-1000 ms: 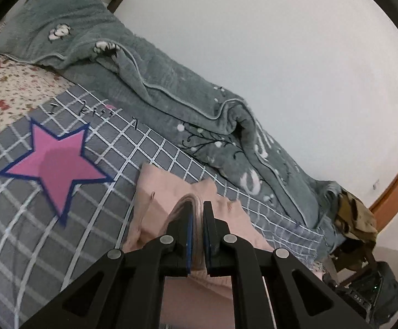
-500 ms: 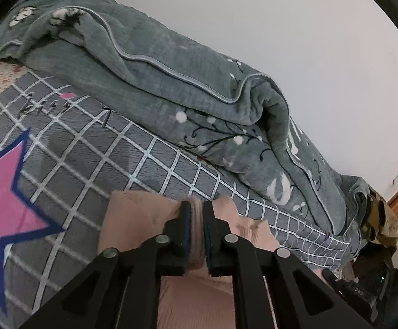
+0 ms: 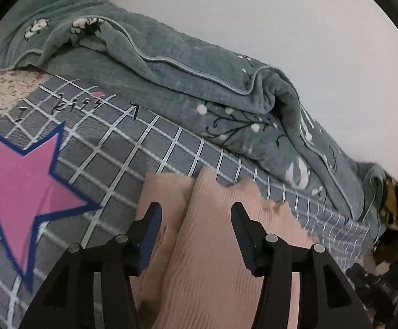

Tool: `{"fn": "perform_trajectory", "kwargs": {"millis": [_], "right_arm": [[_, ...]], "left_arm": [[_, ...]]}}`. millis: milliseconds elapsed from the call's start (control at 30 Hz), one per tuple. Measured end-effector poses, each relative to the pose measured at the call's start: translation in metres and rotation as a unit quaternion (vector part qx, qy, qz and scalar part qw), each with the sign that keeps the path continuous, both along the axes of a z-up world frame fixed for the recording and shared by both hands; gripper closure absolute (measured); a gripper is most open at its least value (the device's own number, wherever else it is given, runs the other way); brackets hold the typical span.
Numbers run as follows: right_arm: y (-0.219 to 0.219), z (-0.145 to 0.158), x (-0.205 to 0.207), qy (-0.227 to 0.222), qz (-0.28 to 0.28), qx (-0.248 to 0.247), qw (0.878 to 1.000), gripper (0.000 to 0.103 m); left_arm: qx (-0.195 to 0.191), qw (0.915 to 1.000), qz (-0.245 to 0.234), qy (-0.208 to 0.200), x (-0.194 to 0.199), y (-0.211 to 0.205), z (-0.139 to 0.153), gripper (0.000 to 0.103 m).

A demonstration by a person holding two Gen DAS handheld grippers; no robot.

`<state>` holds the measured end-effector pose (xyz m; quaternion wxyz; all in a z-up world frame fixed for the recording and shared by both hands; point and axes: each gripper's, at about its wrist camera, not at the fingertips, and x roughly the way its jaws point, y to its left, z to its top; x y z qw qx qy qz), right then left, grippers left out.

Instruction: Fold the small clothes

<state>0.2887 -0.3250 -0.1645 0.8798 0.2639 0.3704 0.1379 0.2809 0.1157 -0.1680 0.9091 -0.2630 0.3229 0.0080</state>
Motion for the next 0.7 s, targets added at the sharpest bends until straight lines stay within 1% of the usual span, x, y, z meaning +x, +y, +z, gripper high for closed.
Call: {"fn": "perform_trajectory", "kwargs": {"millis": [67, 133, 233, 367, 500, 567, 633, 700], "right_arm": [[-0.001, -0.002, -0.018, 0.004, -0.001, -0.008, 1.0, 0.071], [-0.001, -0.006, -0.038, 0.004, -0.002, -0.017, 1.0, 0.065], [0.001, -0.014, -0.067, 0.006, 0.004, -0.029, 1.0, 0.062], [0.01, -0.025, -0.099, -0.003, 0.011, -0.051, 0.999, 0.059], [0.022, -0.037, -0.107, 0.013, 0.029, -0.069, 0.997, 0.059], [0.026, -0.041, -0.111, 0.02, 0.033, -0.082, 0.996, 0.059], [0.026, -0.045, -0.112, 0.027, 0.033, -0.082, 0.996, 0.059], [0.025, -0.047, -0.113, 0.031, 0.032, -0.076, 0.996, 0.059]], "left_arm": [[0.022, 0.9997, -0.005, 0.004, -0.017, -0.004, -0.003, 0.048], [0.034, 0.9993, -0.011, 0.007, -0.034, -0.006, -0.007, 0.047], [0.033, 0.9993, -0.016, 0.014, -0.064, -0.004, -0.018, 0.046], [0.033, 0.9991, -0.012, 0.022, -0.091, -0.003, -0.027, 0.045], [0.012, 0.9989, -0.019, 0.041, -0.105, 0.003, -0.04, 0.043], [0.015, 0.9985, -0.031, 0.043, -0.108, 0.003, -0.043, 0.043], [0.025, 0.9981, -0.041, 0.038, -0.11, 0.002, -0.044, 0.043], [0.017, 0.9983, -0.044, 0.035, -0.109, 0.002, -0.045, 0.042]]}}
